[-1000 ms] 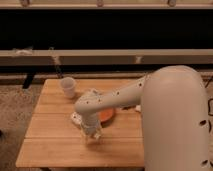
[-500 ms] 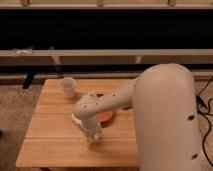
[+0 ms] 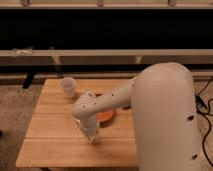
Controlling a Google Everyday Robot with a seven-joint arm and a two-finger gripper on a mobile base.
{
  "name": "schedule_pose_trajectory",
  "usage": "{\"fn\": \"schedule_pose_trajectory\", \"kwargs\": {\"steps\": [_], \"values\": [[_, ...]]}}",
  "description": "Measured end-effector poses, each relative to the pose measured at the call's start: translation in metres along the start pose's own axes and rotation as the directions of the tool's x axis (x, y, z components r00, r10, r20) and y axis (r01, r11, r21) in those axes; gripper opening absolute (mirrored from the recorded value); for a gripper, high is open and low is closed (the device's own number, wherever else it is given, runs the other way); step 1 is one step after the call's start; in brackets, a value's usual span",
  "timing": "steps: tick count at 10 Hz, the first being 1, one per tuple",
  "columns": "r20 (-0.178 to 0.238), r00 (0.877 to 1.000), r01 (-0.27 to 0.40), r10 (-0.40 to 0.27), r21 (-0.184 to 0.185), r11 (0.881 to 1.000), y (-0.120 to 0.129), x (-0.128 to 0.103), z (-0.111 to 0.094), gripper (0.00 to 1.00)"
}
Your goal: Stand the bottle upright
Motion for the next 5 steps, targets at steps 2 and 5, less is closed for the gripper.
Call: {"fn": "schedule_pose_trajectory", "kwargs": {"steps": [2, 5], "values": [[0.017, 1.000, 0.025, -0.025, -0.009, 1.000, 0.010, -0.009, -0.033, 0.00], [0.035, 0.998, 0.051, -0.050, -0.011, 0.999, 0.035, -0.024, -0.103, 0.00]]}}
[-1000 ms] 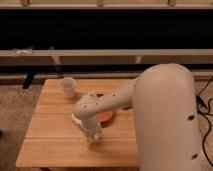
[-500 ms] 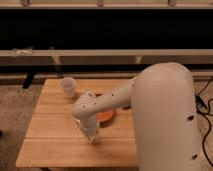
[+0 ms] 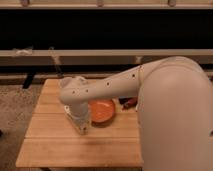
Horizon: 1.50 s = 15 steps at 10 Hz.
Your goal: Stand the bottle upright
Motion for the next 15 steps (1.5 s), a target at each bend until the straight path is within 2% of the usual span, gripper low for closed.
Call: {"fn": "schedule_pose_trajectory", "kwargs": {"steps": [2, 3, 5, 6, 7, 8, 11, 15], "values": [[-0.011, 1.000, 0.007, -0.007, 0.004, 1.000, 0.020, -0.014, -0.035, 0.00], [-0.039, 0.999, -0.004, 0.004, 0.003, 1.000, 0.028, -0.021, -0.052, 0.00], [-0.130, 0.991, -0.008, 0.007, -0.005, 1.000, 0.035, -0.026, -0.077, 0.00], [-0.186, 0.982, 0.014, -0.016, -0.011, 1.000, 0.039, -0.027, -0.083, 0.00], [-0.250, 0.967, 0.042, -0.046, -0.022, 0.999, 0.038, -0.025, -0.085, 0.00], [-0.278, 0.958, 0.062, -0.070, -0.035, 0.997, 0.038, -0.022, -0.084, 0.00], [-0.331, 0.937, 0.090, -0.115, -0.089, 0.992, 0.043, 0.001, -0.078, 0.00], [-0.374, 0.925, 0.035, -0.064, -0.083, 0.996, 0.046, 0.043, -0.081, 0.00]]}}
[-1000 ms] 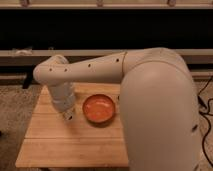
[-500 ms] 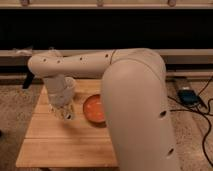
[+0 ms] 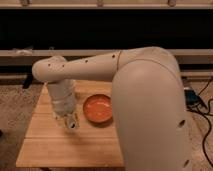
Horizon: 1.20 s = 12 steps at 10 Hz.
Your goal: Stand the bottle upright
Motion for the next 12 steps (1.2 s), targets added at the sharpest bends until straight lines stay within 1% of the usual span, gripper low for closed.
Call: {"fn": "schedule_pose_trajectory", "kwargs": {"steps": [3, 6, 8, 10, 12], "values": [[-0.041, 0.998, -0.056, 0.056, 0.012, 0.998, -0.009, 0.029, 0.009, 0.00], [-0.081, 0.991, -0.106, 0.107, 0.019, 0.994, -0.023, 0.052, 0.018, 0.00], [-0.110, 0.983, -0.142, 0.144, 0.023, 0.990, -0.035, 0.070, 0.025, 0.00], [-0.131, 0.976, -0.172, 0.173, 0.024, 0.985, -0.045, 0.084, 0.030, 0.00], [-0.155, 0.965, -0.209, 0.210, 0.021, 0.978, -0.057, 0.103, 0.034, 0.00]]}}
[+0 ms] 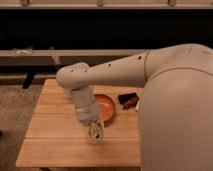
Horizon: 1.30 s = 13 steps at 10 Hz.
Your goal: Stand the bottle upright
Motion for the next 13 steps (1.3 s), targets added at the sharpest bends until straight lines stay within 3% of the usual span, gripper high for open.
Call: {"fn": "schedule_pose_trajectory", "kwargs": {"steps": [5, 7, 8, 9, 11, 12, 13], "values": [[-0.044, 0.996, -0.074, 0.072, -0.046, 0.996, -0.032, 0.037, 0.013, 0.00], [-0.020, 0.988, -0.155, 0.154, -0.104, 0.982, -0.045, 0.057, 0.004, 0.00], [-0.011, 0.981, -0.194, 0.194, -0.112, 0.975, -0.044, 0.060, -0.002, 0.00], [-0.004, 0.966, -0.257, 0.258, -0.115, 0.960, -0.042, 0.058, -0.007, 0.00], [-0.003, 0.914, -0.403, 0.406, -0.117, 0.908, -0.036, 0.047, -0.017, 0.00], [-0.006, 0.877, -0.478, 0.481, -0.124, 0.869, -0.035, 0.043, -0.020, 0.00], [-0.012, 0.827, -0.558, 0.563, -0.144, 0.817, -0.035, 0.038, -0.022, 0.00]]}}
